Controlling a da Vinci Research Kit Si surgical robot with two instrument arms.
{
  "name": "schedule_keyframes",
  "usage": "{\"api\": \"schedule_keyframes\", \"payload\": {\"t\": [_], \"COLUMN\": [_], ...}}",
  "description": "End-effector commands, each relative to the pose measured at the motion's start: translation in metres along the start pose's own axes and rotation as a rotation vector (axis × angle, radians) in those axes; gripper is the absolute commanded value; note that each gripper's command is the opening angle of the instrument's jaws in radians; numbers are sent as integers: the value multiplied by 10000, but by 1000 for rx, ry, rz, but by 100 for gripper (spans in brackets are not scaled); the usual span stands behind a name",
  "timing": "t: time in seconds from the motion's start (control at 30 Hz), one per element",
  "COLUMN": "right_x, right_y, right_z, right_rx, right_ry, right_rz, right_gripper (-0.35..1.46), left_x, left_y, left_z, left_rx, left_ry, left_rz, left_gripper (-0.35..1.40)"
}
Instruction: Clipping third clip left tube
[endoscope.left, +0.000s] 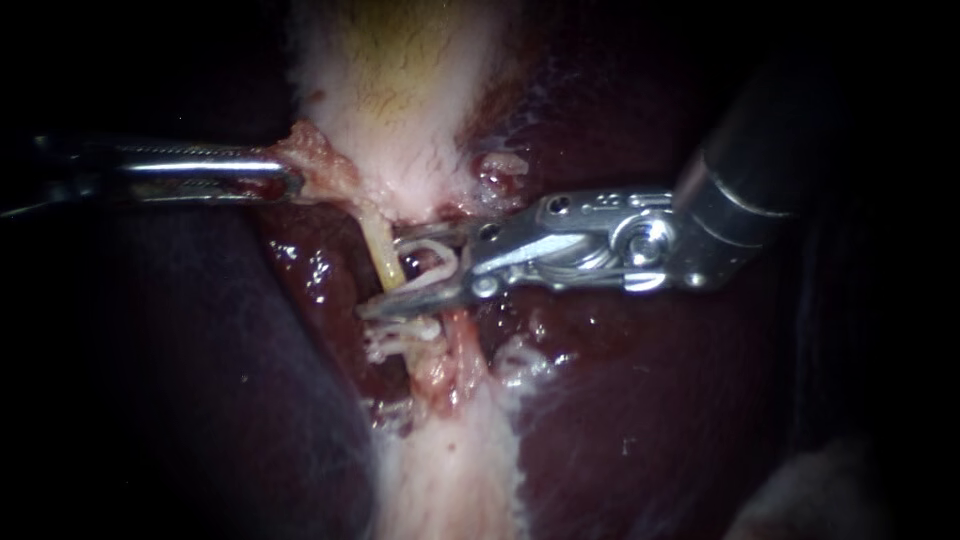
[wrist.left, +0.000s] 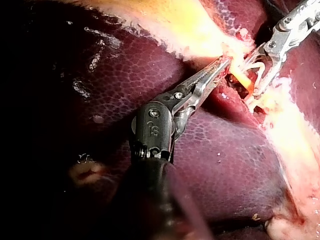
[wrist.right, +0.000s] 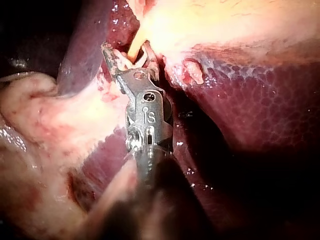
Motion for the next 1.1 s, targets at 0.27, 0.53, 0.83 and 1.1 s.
{"api": "schedule_keyframes", "payload": {"t": [0.27, 0.53, 0.83, 1.1], "right_x": [7, 24, 57, 62], "right_y": [-1, -10, -34, -34], "right_z": [8, 1, -9, -13], "right_rx": [50, 86, 206, 211], "right_ry": [72, 171, 254, 264], "right_rz": [41, 95, 135, 147], "right_gripper": [50, 50, 49, 46], "left_x": [-1, -1, -2, -2], "left_y": [0, -1, -2, -3], "left_z": [2, 2, 2, 2], "left_rx": [1, 0, 0, 0], "left_ry": [0, 0, 0, 0], "left_rz": [0, 1, 1, 1], "left_gripper": [-35, -35, -35, -35]}}
